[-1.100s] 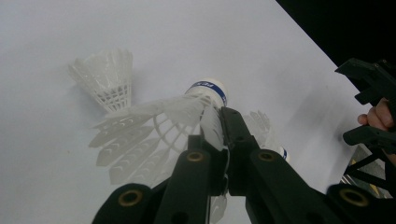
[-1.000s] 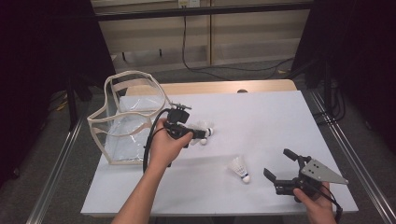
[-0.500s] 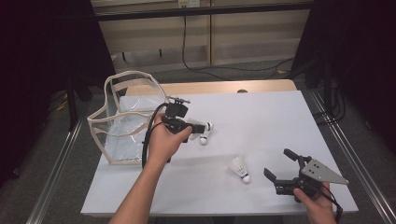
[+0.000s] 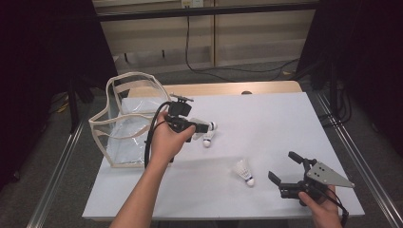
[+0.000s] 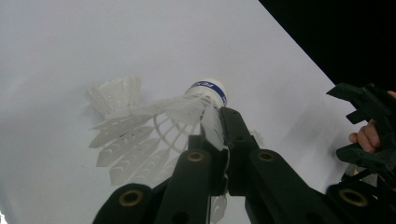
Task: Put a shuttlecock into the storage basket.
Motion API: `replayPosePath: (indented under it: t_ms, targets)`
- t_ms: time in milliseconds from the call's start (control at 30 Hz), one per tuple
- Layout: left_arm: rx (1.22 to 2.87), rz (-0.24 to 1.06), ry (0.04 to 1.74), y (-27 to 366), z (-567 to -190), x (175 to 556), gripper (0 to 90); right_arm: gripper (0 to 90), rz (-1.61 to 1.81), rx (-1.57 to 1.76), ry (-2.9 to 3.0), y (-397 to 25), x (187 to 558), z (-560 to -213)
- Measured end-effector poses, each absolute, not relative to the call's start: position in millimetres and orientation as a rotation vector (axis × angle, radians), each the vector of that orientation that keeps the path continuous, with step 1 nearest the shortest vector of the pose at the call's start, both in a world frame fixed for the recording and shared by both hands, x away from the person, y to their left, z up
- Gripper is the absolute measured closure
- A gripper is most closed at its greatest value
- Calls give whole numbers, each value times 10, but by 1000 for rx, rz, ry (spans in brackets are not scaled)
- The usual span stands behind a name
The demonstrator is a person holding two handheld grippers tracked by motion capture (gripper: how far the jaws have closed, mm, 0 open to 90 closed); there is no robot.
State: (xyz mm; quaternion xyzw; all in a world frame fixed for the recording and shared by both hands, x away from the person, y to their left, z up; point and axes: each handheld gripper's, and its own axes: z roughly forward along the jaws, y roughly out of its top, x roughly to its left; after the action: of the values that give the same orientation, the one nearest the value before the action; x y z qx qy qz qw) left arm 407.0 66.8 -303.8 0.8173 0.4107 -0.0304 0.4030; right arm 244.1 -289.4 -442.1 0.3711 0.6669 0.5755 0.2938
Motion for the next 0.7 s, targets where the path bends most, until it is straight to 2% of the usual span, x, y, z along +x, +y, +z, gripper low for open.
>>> replayPosePath:
  t_ms: [700]
  targets:
    - [2055,-65,1049,682,-2872,4132,897,13,1536,985,1775,-2895,2443,-4419]
